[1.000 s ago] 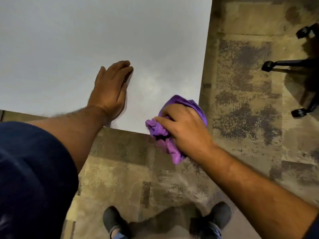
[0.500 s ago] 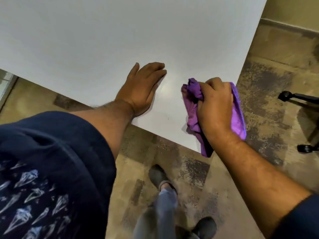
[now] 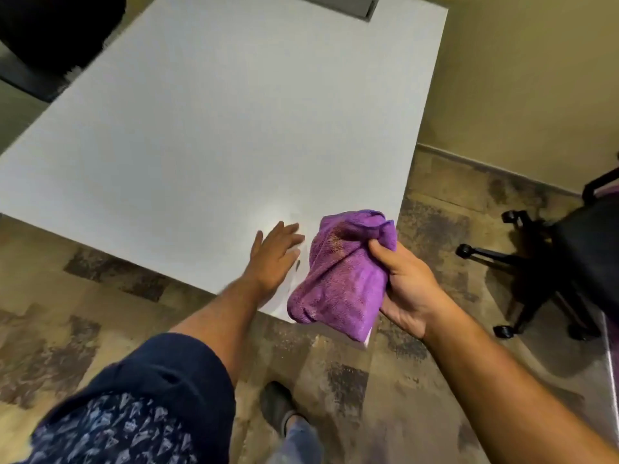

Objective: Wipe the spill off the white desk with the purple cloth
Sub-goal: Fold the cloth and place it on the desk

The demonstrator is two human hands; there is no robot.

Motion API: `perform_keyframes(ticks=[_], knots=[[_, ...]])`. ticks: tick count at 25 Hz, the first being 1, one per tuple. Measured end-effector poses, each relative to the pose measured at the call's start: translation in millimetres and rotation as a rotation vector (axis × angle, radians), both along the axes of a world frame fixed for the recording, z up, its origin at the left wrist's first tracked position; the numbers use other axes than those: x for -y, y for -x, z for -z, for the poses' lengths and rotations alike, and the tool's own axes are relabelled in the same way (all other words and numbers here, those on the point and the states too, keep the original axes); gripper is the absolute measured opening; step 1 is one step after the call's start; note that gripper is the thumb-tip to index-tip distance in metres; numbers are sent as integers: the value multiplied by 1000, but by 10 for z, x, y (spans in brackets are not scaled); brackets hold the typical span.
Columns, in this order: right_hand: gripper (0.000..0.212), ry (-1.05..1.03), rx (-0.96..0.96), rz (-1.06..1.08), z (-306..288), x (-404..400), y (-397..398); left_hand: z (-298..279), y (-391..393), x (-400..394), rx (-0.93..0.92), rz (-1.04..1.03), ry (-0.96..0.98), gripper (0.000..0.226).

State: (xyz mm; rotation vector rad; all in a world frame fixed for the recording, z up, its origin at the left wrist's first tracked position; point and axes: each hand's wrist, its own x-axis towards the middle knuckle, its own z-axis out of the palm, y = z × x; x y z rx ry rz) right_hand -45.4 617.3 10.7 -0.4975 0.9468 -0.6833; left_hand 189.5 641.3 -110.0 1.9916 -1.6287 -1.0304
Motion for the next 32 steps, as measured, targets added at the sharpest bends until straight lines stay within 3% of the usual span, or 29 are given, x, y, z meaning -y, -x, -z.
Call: perform_keyframes(ticks=[3, 4, 7, 10, 12, 16, 18, 20, 24, 26, 29, 32], knots=[[41, -85, 169, -1, -528, 19, 146, -652, 402, -211, -929, -452, -397, 40], [43, -86, 167, -12, -651, 25, 176, -736, 512, -380, -1087, -583, -466, 46], [38, -15, 68, -41, -1004, 68, 268, -983, 668, -725, -1262, -836, -393, 47], [28, 128, -175, -58, -1220, 194, 450, -1442, 756, -596, -1581, -647, -326, 88], [28, 199, -284, -102, -1258, 274, 568, -1678, 758, -522, -1577, -480, -288, 103], [28, 260, -431, -204, -1250, 412, 786, -1844, 863, -378, -1007, -393, -42, 73], [29, 335, -362, -257, -1320, 553, 949, -1923, 1042, -265, -856, -529, 70, 63], [30, 403, -238, -359, -1498, 773, 1132, -1929, 1326, -153, -950, -673, 76, 51], [30, 668, -574, -599, -1678, 1448, 1508, -1756, 2214, 116, -1471, -753, -137, 58], [32, 678, -554, -642, -1688, 1767, 1734, -1801, 2619, 349, -1631, -771, -129, 60], [33, 794, -675, -661, -1642, 2147, 2148, -1863, 3029, 716, -1639, -706, -31, 58], [29, 534, -319, -597, -1591, 2473, 2510, -1985, 3273, 1134, -1606, -647, 11, 47]])
